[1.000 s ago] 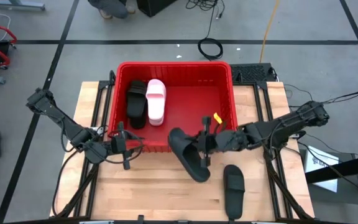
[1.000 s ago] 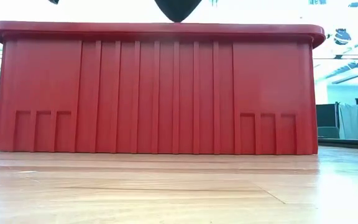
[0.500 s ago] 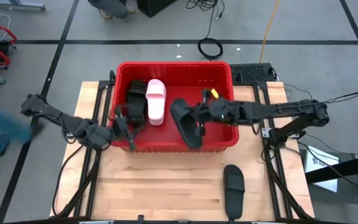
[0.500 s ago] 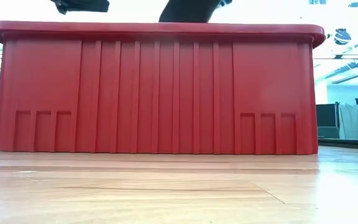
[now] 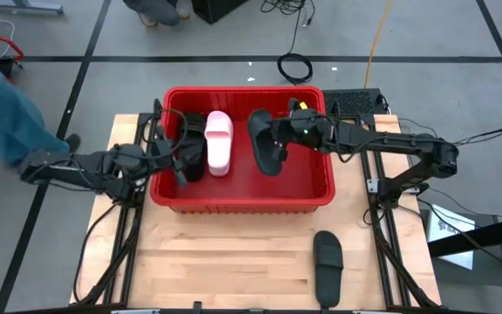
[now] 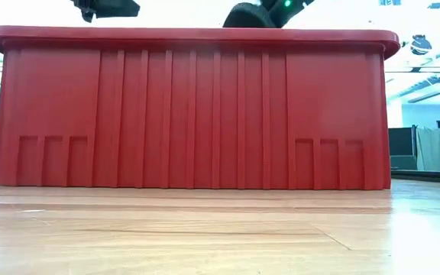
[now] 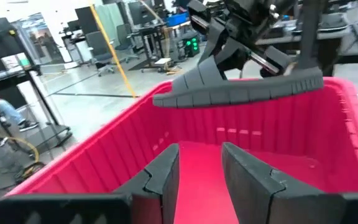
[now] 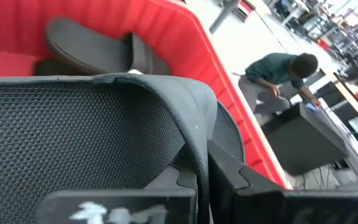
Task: Pick and place slides into bin
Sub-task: Put the black slipper into the organizer bin
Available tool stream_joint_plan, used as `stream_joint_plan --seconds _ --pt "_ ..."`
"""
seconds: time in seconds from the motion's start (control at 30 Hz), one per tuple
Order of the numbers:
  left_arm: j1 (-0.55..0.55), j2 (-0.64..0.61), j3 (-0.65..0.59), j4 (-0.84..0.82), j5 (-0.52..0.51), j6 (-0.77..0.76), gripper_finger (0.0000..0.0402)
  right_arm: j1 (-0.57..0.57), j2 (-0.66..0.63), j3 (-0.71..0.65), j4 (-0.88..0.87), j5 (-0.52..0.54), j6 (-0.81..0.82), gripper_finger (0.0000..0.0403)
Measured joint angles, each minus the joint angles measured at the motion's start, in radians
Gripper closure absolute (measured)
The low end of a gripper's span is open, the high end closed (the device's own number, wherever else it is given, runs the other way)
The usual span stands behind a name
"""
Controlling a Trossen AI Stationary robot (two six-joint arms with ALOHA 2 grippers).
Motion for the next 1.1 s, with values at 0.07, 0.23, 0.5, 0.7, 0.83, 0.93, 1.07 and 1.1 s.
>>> stream_joint_plan --seconds 0.07,0.23,0.5,0.7,0.83,0.93,1.07,1.1 --pt "0.042 0.005 0.0 0.001 0.021 0.007 0.0275 -0.023 0.023 0.0 0.003 -0.008 -0.006 0.0399" --pt "0.146 0.006 0.0 0.002 0.076 0.006 0.0275 -0.064 0.107 0.0 0.023 -0.047 -0.041 0.0399" --pt "0.296 0.007 0.0 0.031 0.203 0.005 0.0275 -0.1 0.232 0.0 0.108 -0.013 -0.108 0.0399" --pt "0.361 0.021 0.0 0.032 0.239 0.004 0.0275 -0.127 0.315 0.0 0.164 0.051 -0.16 0.0399" --pt "0.382 0.048 0.0 0.037 0.262 0.003 0.0275 -0.146 0.368 0.0 0.211 0.056 -0.165 0.0399" --pt "0.393 0.071 0.0 0.052 0.286 0.002 0.0275 -0.15 0.4 0.0 0.244 0.061 -0.181 0.0399" --pt "0.398 0.103 0.0 0.076 0.292 0.003 0.0275 -0.157 0.437 0.0 0.297 0.059 -0.199 0.0399" --pt "0.398 0.111 0.0 0.09 0.292 0.003 0.0275 -0.16 0.444 -0.001 0.304 0.058 -0.202 0.0399"
